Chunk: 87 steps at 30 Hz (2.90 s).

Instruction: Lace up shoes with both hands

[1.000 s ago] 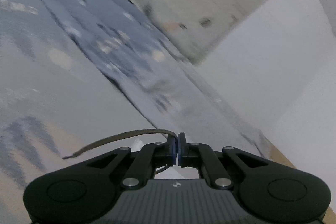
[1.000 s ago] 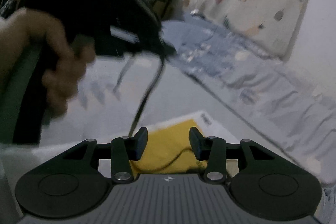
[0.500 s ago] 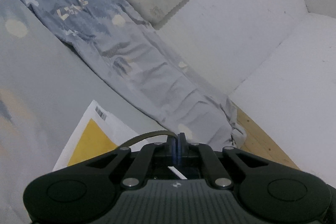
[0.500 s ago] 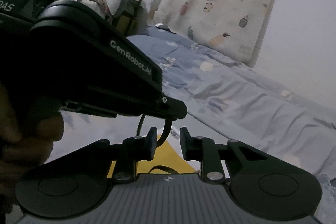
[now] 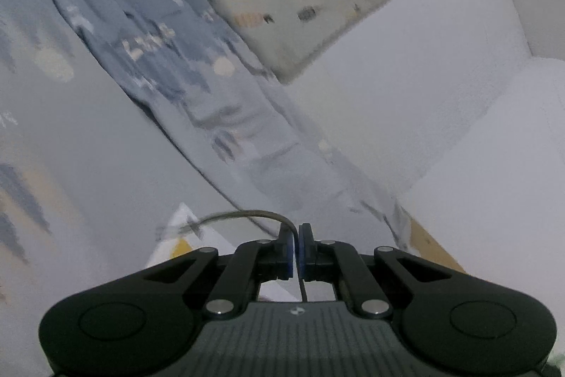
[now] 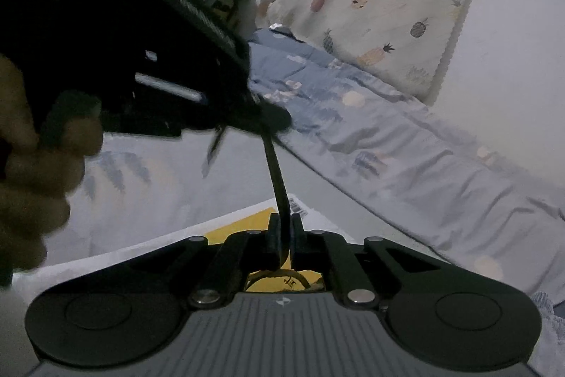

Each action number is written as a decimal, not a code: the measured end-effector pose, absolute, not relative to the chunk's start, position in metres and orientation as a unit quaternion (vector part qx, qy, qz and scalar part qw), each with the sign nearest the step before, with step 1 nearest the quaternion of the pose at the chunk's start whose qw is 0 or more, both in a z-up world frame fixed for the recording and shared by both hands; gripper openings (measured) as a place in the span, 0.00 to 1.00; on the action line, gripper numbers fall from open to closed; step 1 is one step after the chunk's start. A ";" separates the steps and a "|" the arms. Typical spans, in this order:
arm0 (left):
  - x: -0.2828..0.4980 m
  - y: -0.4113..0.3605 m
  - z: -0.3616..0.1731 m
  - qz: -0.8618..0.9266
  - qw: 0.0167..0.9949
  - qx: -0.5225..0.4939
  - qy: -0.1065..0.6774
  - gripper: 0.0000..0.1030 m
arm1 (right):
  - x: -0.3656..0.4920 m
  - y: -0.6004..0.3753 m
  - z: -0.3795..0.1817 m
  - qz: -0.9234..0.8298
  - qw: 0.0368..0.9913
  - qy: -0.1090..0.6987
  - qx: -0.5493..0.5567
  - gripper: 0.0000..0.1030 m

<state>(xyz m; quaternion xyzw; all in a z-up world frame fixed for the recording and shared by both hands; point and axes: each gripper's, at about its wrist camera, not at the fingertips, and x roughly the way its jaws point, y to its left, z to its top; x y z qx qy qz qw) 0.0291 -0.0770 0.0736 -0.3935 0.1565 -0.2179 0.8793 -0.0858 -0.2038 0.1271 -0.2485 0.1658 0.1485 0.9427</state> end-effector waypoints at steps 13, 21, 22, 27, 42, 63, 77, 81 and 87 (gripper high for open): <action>0.015 -0.064 0.097 -0.130 0.930 -0.330 0.098 0.00 | -0.079 -0.212 0.122 0.138 0.940 0.195 -0.245 0.03; 0.013 -0.065 0.103 -0.120 0.937 -0.317 0.087 0.00 | -0.072 -0.213 0.122 0.141 0.937 0.210 -0.239 0.03; 0.012 -0.065 0.104 -0.119 0.938 -0.314 0.086 0.00 | -0.072 -0.213 0.122 0.142 0.937 0.211 -0.239 0.03; 0.012 -0.065 0.105 -0.119 0.939 -0.313 0.081 0.00 | -0.072 -0.213 0.123 0.143 0.937 0.212 -0.239 0.03; 0.016 -0.034 0.111 0.005 0.951 -0.302 0.058 0.00 | -0.083 -0.237 0.146 0.208 0.946 0.187 -0.164 0.49; -0.011 -0.221 0.105 -0.275 0.943 0.115 0.145 0.00 | -0.058 -0.426 0.175 0.054 0.982 0.171 0.055 0.53; -0.011 -0.285 0.063 -0.318 0.861 0.332 0.217 0.00 | -0.065 -0.442 0.176 0.057 0.982 0.164 0.072 0.59; -0.009 -0.293 0.057 -0.318 0.846 0.360 0.231 0.00 | -0.066 -0.445 0.177 0.057 0.982 0.163 0.077 0.59; -0.004 -0.299 0.051 -0.317 0.832 0.382 0.248 0.00 | -0.067 -0.448 0.177 0.065 0.980 0.170 0.083 0.59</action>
